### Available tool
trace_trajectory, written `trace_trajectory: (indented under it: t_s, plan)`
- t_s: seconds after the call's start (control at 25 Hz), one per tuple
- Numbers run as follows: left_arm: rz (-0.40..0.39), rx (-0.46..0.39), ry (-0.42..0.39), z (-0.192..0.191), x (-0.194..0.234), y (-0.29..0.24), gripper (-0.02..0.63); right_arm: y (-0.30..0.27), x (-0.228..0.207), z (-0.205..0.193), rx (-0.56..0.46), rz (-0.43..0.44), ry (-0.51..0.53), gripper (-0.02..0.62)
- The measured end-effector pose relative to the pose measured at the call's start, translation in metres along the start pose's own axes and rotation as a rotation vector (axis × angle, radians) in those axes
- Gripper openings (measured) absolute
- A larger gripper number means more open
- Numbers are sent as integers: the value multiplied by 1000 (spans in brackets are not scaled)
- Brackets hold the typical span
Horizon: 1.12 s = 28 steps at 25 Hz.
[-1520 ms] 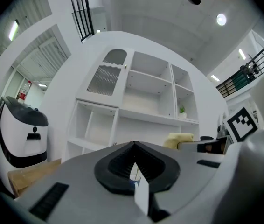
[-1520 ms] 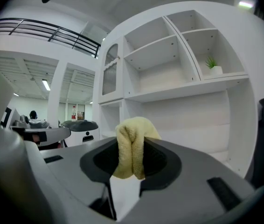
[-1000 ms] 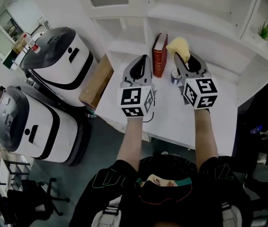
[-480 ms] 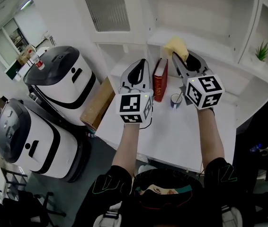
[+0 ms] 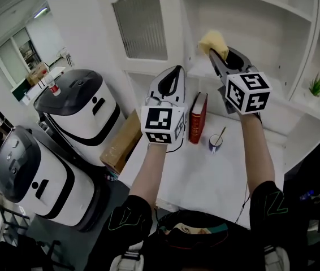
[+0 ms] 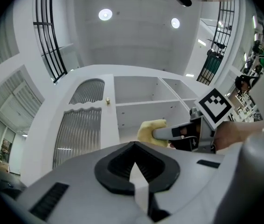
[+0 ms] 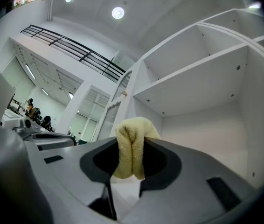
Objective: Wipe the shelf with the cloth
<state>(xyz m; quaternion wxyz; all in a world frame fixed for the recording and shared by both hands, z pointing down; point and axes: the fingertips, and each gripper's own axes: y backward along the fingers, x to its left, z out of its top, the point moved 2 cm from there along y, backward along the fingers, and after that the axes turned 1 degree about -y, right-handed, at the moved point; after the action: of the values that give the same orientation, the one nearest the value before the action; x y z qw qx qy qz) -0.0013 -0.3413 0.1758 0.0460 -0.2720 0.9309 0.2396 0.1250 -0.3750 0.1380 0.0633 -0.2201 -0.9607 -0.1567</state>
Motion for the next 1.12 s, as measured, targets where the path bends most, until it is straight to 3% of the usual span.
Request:
trace_trajectory:
  t_s: [0.68,0.88,1.12]
  plan:
    - [-68,-106,-35,36,28,-48,-5,-102,-31,51,42,-29,206,115]
    - [-70,-100,-41,34,36,-53,-5,-124,-43,60,66,-114,332,116]
    - [-81,-97,-50,34,38,-57,-5,-146,-52,68,98,-142,364,115]
